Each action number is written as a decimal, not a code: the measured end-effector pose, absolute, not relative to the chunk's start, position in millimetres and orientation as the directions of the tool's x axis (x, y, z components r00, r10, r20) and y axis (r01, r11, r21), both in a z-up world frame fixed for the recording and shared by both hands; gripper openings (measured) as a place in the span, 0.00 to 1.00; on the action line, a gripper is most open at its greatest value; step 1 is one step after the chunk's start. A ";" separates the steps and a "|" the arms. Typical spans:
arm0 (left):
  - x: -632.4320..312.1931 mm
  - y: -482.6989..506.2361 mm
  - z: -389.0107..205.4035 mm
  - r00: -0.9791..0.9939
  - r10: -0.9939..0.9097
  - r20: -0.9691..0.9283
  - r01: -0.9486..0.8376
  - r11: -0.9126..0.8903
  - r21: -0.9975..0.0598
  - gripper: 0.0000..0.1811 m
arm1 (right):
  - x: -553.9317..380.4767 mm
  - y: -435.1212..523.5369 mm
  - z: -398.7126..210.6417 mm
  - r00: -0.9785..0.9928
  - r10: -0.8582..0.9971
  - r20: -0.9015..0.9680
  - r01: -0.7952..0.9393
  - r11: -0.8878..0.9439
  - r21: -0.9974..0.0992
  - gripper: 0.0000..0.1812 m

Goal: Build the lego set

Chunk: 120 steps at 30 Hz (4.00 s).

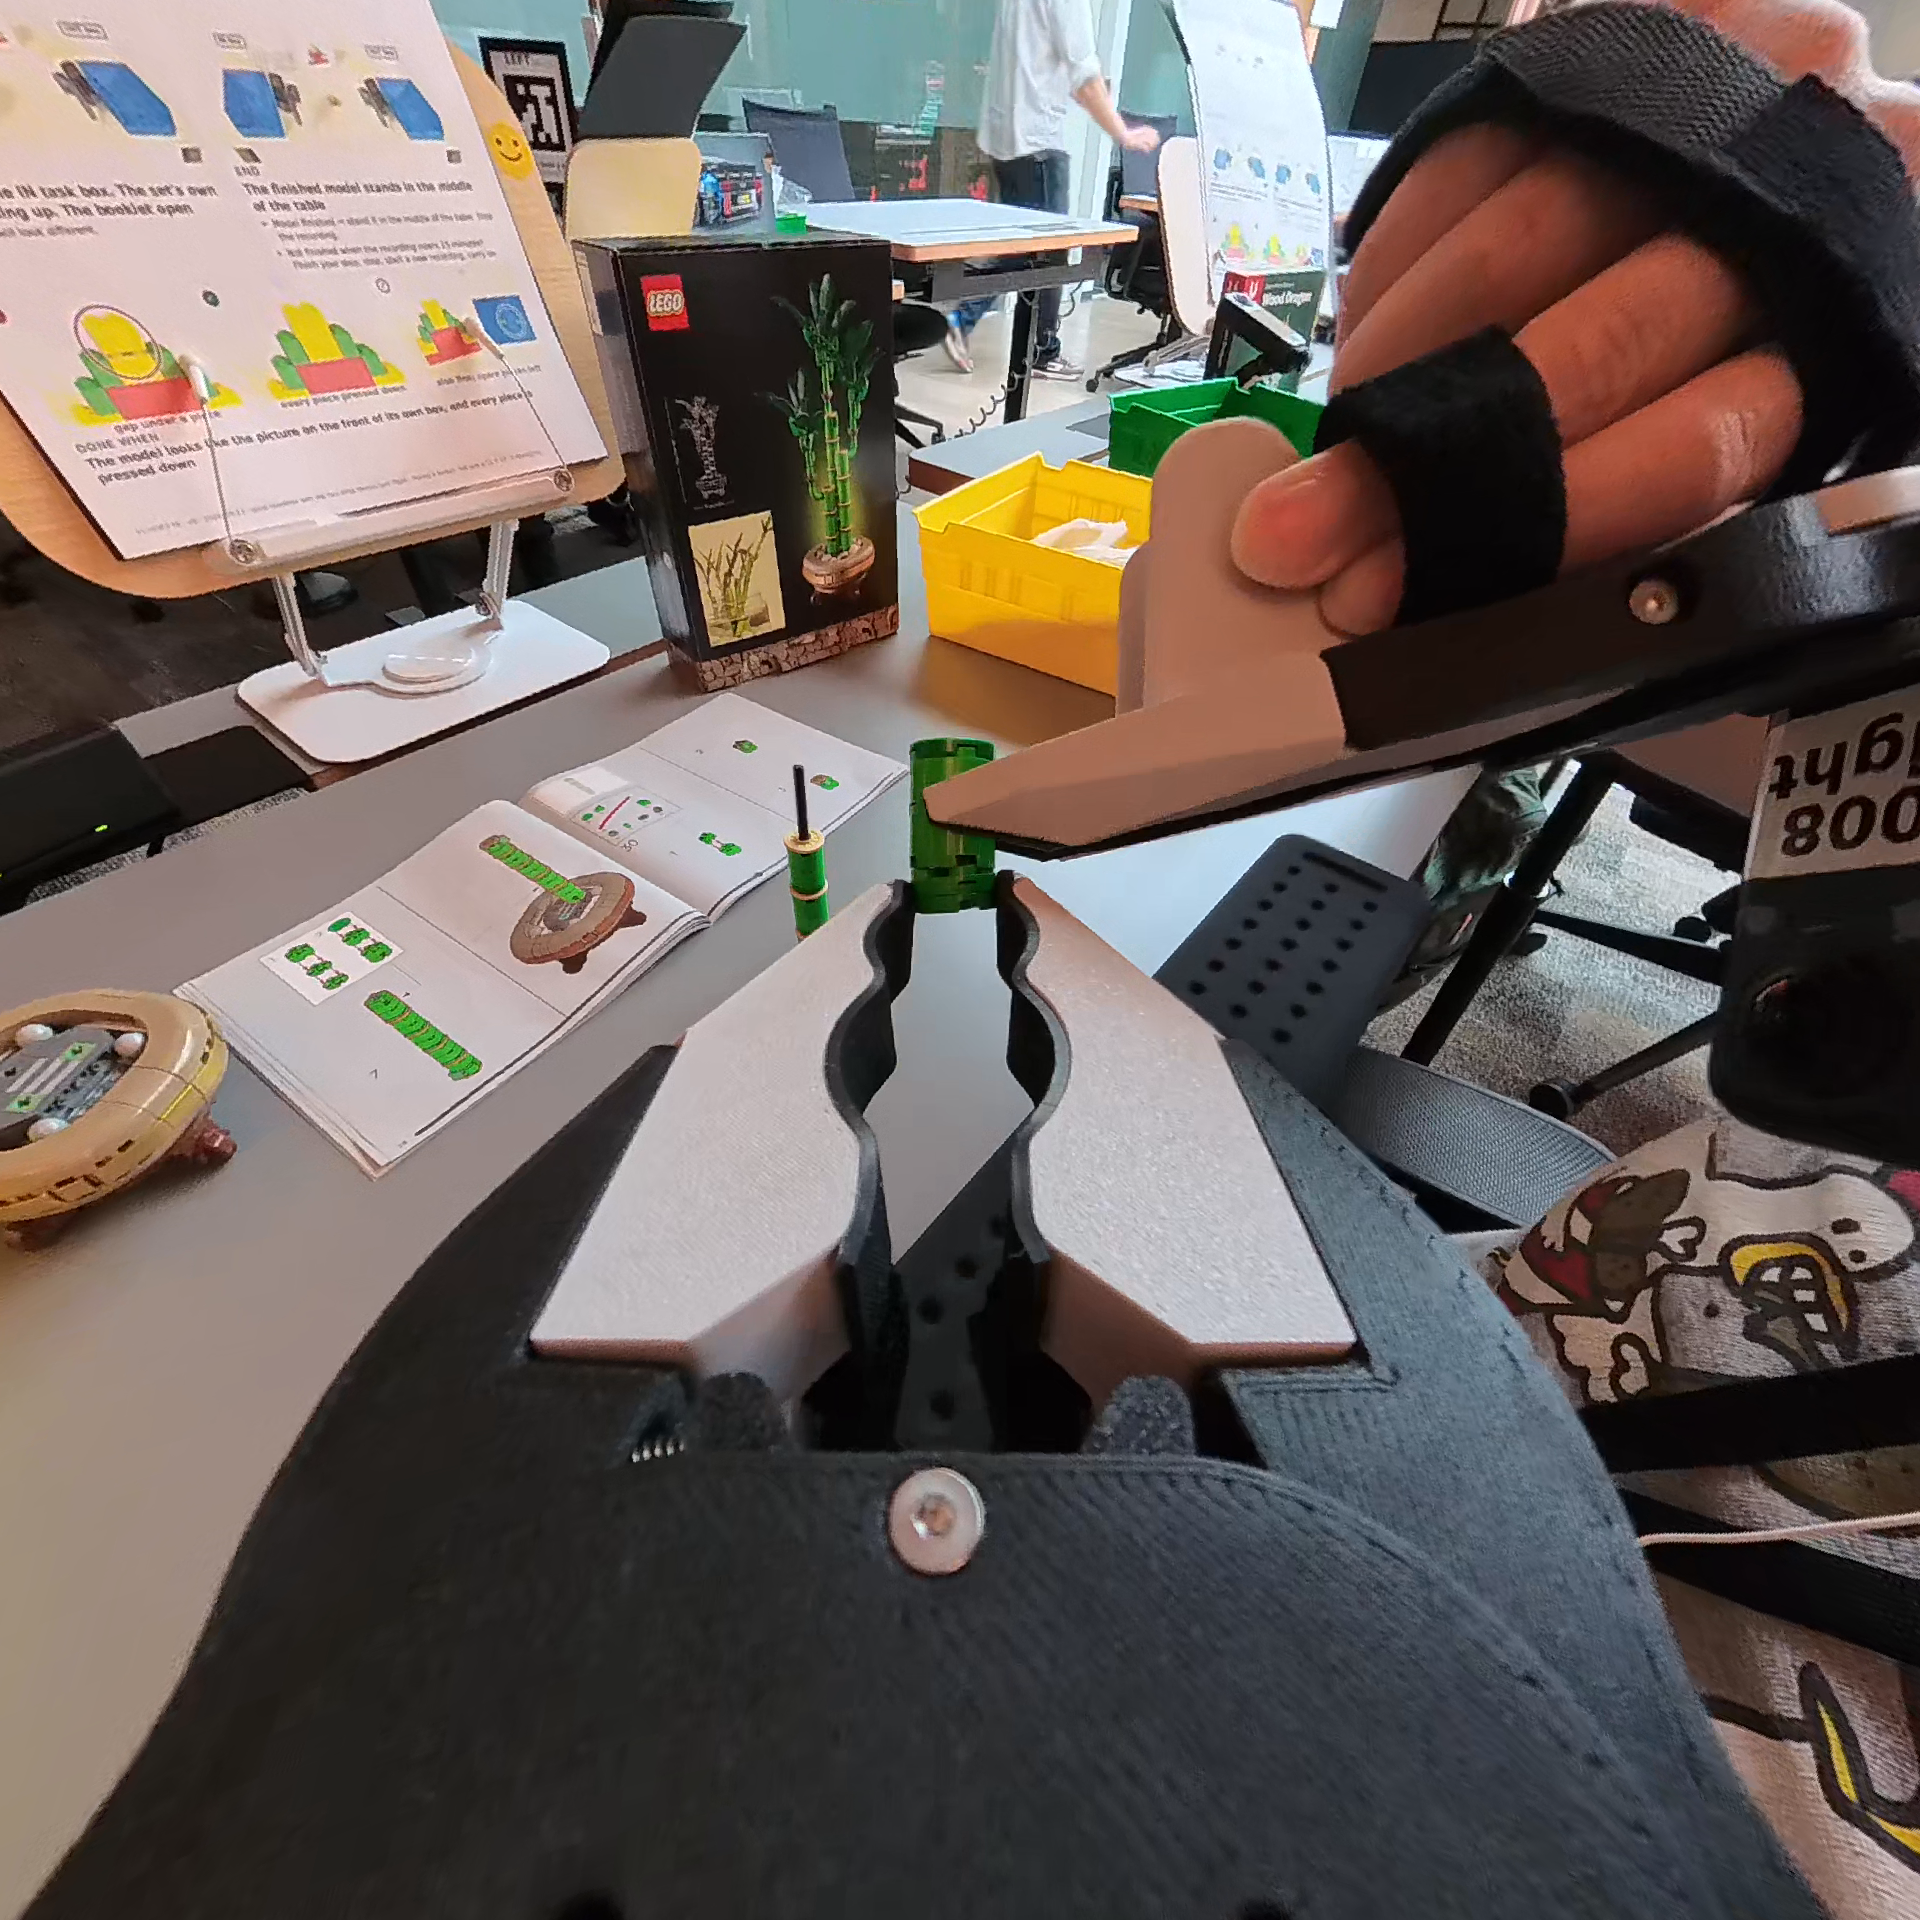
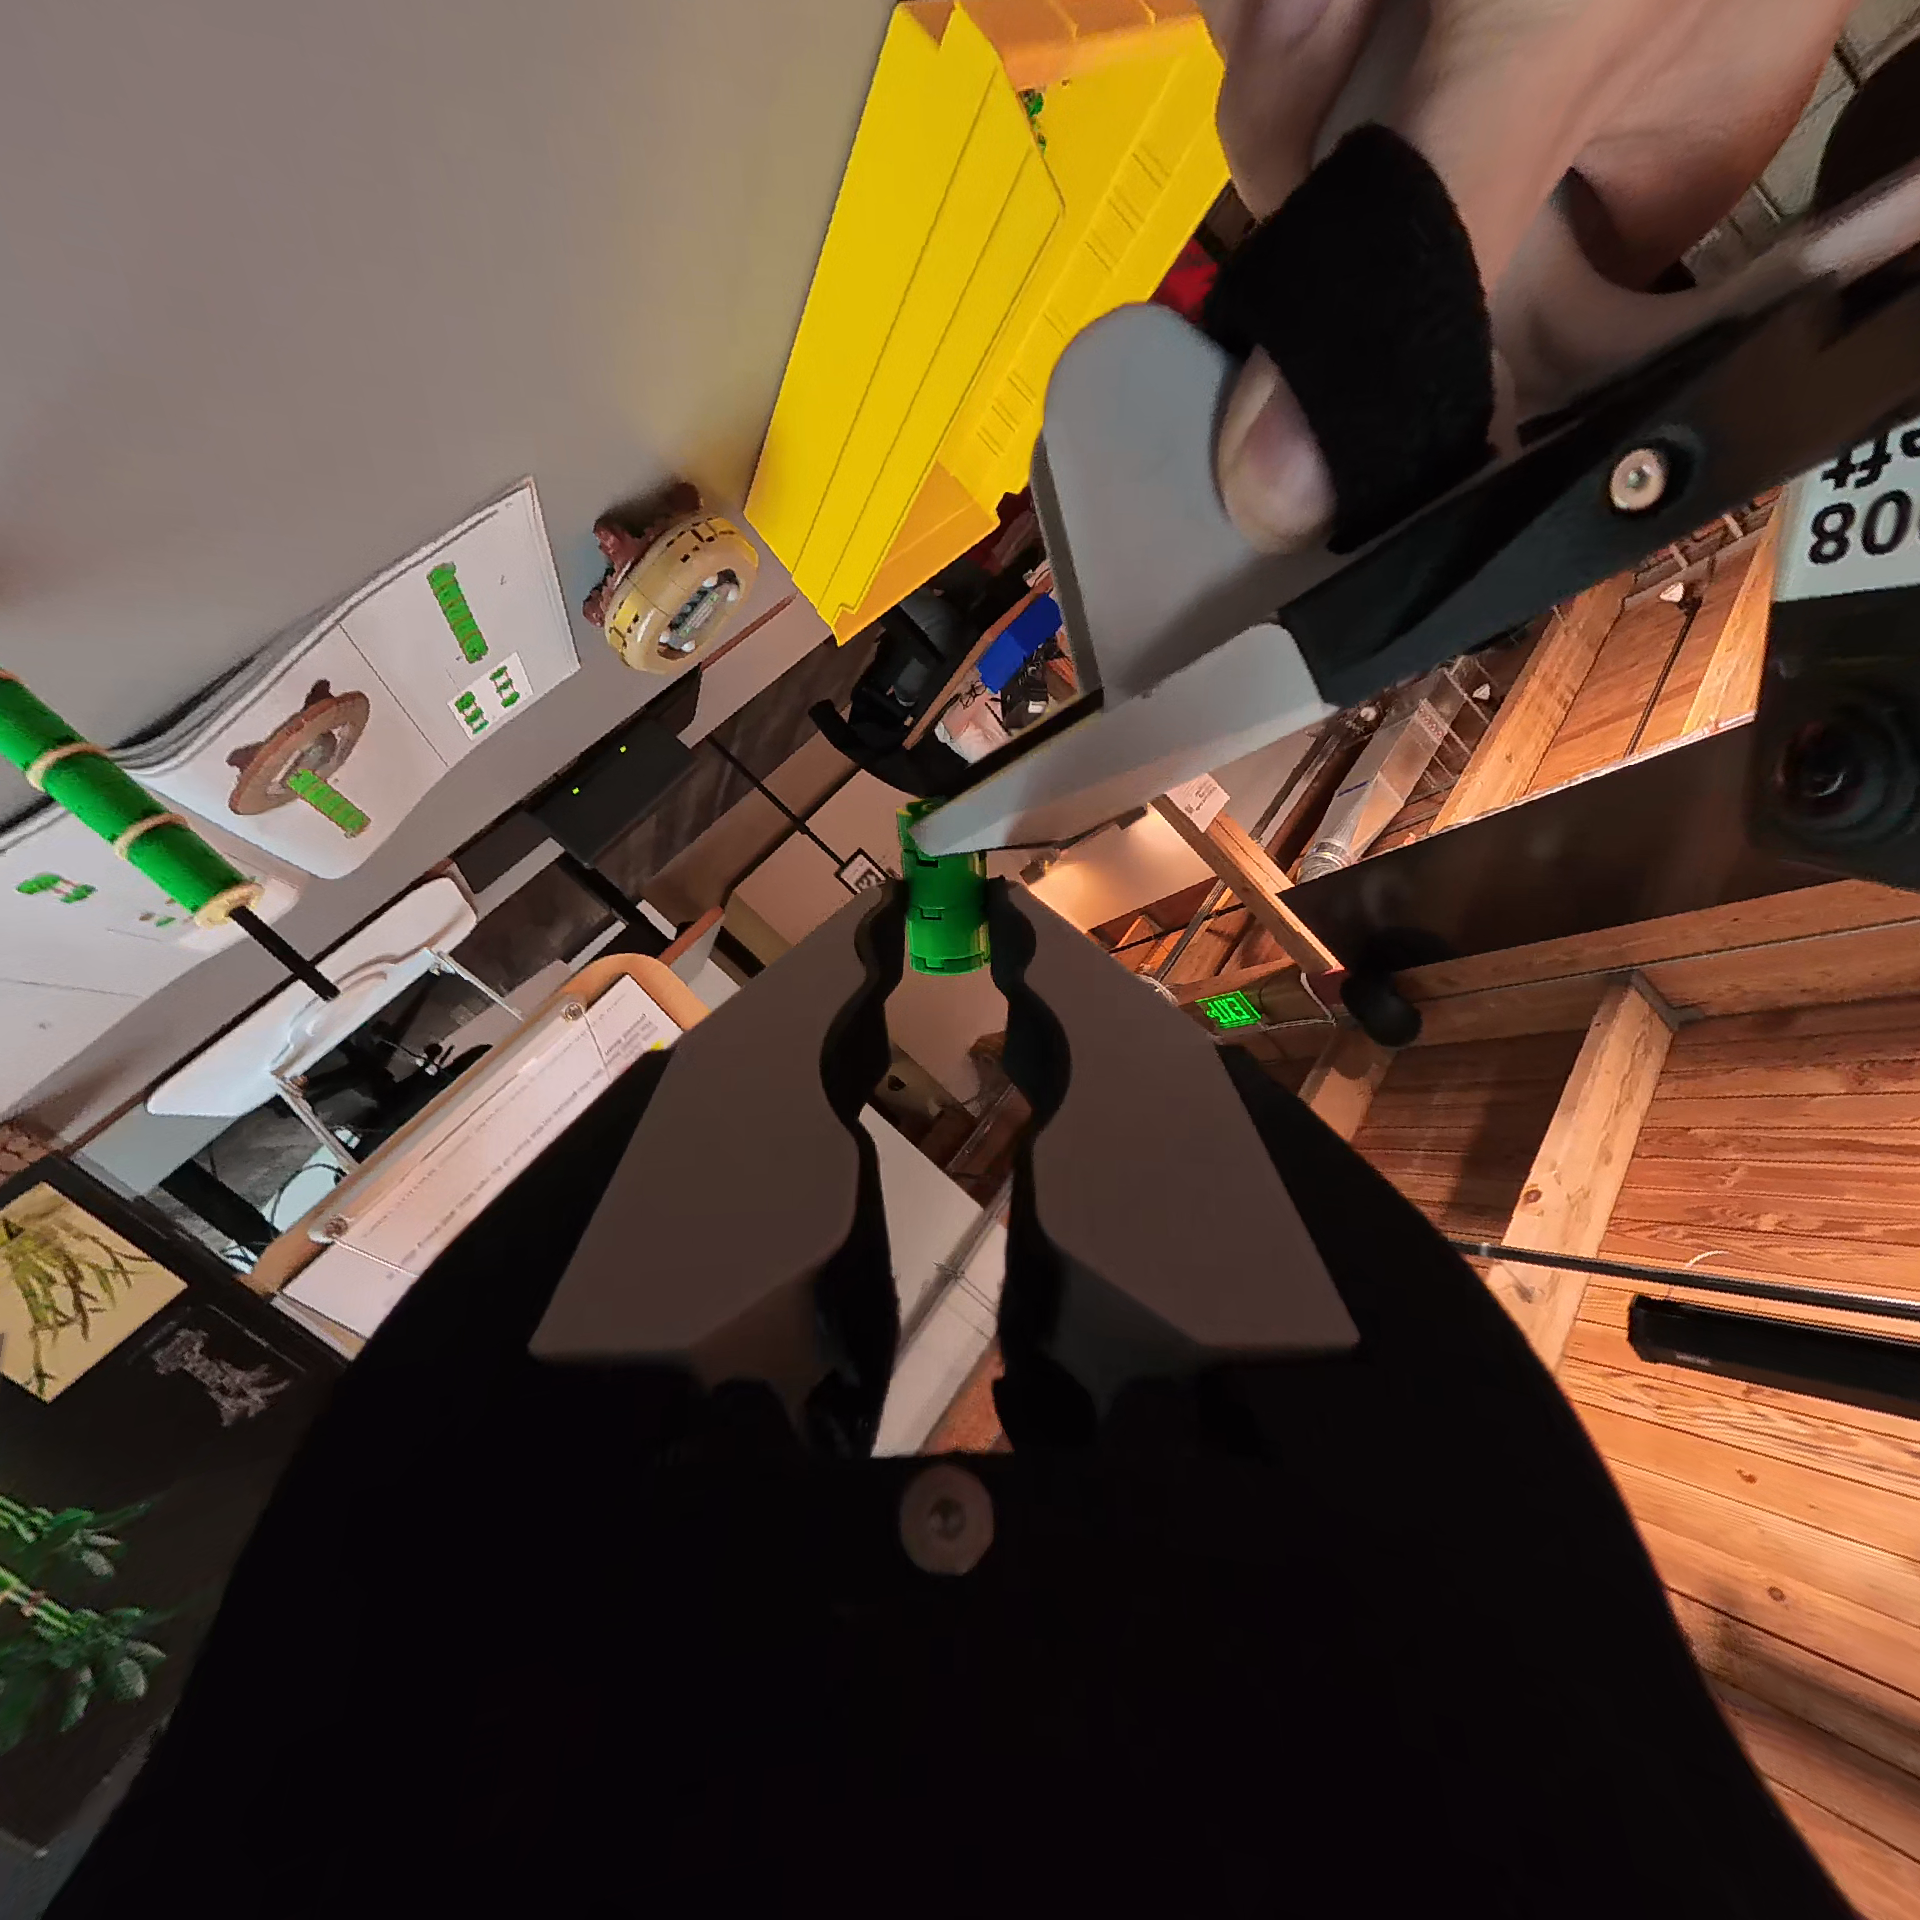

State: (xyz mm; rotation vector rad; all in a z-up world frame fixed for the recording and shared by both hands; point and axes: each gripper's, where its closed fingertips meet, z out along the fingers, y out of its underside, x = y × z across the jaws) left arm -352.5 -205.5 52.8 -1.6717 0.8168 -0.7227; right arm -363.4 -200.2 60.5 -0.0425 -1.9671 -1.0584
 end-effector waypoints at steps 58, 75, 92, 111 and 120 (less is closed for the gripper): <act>-358.7 -165.9 231.7 0.476 -0.880 -0.012 0.254 0.150 -0.956 0.08 | -375.9 -160.7 243.0 -0.787 -0.428 0.445 0.321 0.331 0.887 0.25; -377.7 -179.9 237.8 0.406 -0.913 0.040 0.363 0.121 -0.924 0.08 | -384.8 -193.0 247.0 0.144 -0.088 0.986 0.590 0.807 -0.015 0.35; -358.4 -189.5 225.1 0.255 -0.965 0.067 0.348 0.027 -0.937 0.08 | -382.7 -180.2 232.3 0.120 -0.029 0.992 0.569 0.821 -0.045 0.20; -343.2 -195.9 208.2 0.242 -0.970 -0.022 0.227 0.079 -0.971 0.08 | -369.3 -186.0 218.0 0.049 0.007 0.999 0.590 0.806 -0.035 0.18; -359.5 -204.6 216.9 0.150 -0.988 0.046 0.322 0.005 -0.947 0.17 | -365.7 -200.4 216.1 0.092 0.091 0.992 0.514 0.848 -0.126 0.17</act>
